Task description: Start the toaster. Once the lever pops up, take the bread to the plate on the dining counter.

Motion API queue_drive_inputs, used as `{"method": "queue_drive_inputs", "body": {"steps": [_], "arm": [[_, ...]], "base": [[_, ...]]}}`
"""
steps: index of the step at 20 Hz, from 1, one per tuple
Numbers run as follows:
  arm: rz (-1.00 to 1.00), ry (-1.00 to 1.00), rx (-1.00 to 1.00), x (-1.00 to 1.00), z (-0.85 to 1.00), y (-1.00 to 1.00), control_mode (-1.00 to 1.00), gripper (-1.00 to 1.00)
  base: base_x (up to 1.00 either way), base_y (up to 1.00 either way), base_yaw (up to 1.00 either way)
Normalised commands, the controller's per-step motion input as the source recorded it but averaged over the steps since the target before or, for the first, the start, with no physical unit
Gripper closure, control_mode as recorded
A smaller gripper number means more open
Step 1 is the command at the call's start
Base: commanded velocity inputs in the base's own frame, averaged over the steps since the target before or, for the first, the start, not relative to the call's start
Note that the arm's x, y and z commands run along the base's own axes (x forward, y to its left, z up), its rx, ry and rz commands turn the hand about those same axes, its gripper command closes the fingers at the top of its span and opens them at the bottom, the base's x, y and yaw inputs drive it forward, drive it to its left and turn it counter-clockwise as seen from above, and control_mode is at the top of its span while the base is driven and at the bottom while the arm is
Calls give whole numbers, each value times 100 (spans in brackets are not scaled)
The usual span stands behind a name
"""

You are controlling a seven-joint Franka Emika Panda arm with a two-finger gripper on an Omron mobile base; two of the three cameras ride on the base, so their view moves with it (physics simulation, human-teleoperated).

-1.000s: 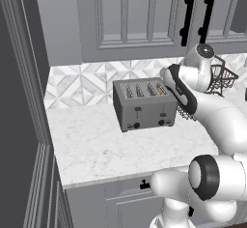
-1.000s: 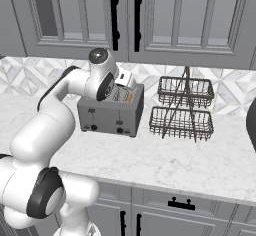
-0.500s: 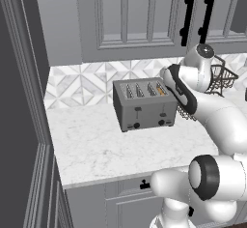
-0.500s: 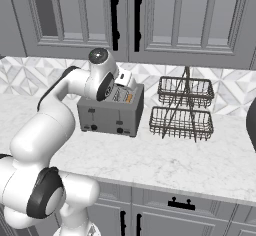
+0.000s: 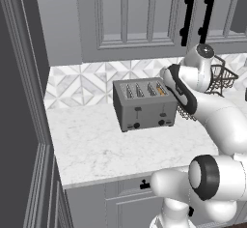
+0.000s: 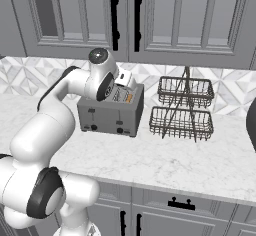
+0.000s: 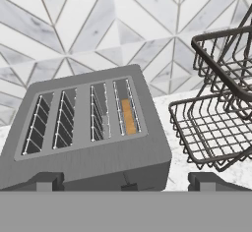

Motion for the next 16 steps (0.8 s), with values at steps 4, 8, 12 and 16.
{"method": "queue_drive_inputs", "body": {"steps": [4,8,12,16], "arm": [[0,0,0,0,0,0,-100,-100],[0,0,0,0,0,0,-100,-100],[0,0,0,0,0,0,-100,-100],[0,0,0,0,0,0,-100,-100]], "base": [[0,0,0],[0,0,0],[0,0,0],[0,0,0]]}}
